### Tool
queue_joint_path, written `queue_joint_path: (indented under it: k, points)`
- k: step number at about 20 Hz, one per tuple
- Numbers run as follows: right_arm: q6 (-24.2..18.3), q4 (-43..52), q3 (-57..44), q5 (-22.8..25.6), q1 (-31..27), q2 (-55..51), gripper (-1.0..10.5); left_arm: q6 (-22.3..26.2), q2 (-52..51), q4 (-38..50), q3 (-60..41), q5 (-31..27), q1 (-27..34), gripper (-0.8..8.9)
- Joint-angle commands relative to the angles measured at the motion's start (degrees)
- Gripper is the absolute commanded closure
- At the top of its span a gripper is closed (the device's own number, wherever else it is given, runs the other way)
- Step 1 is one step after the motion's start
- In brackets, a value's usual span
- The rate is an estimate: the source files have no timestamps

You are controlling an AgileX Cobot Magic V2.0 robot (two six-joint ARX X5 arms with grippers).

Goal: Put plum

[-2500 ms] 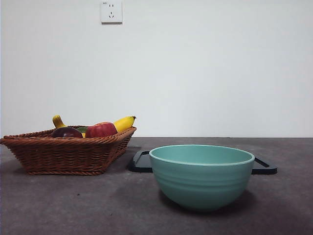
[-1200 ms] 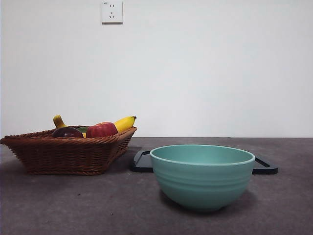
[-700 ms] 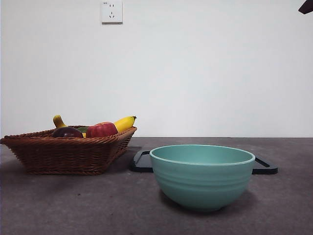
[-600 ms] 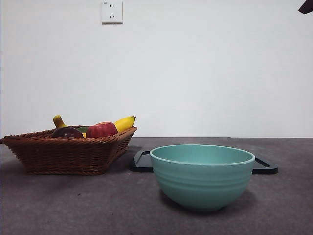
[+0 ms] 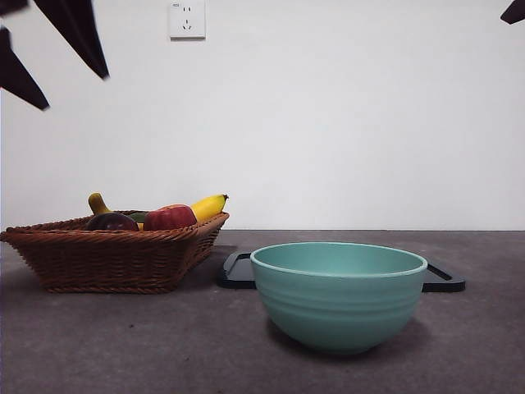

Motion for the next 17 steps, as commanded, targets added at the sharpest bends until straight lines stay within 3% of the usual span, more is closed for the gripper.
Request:
queue_joint_path:
  k: [1,6,17]
  points:
    - [0.2,0.3,1.2,-0.2,0.3,0.5,5.1,2.4,5.6,0.8,3.4,-1.9,-0.6,3.9]
    - [0.2,0.2,1.2,-0.2,0.3,0.5,5.1,4.3,15.0,3.4,5.6,-6.6,-0.8,3.9]
    - [1.2,0.1,1.2,-0.2,0.3,0.5,5.1,6.4,26.2,12.3,5.6,-8.9,-0.8,3.9]
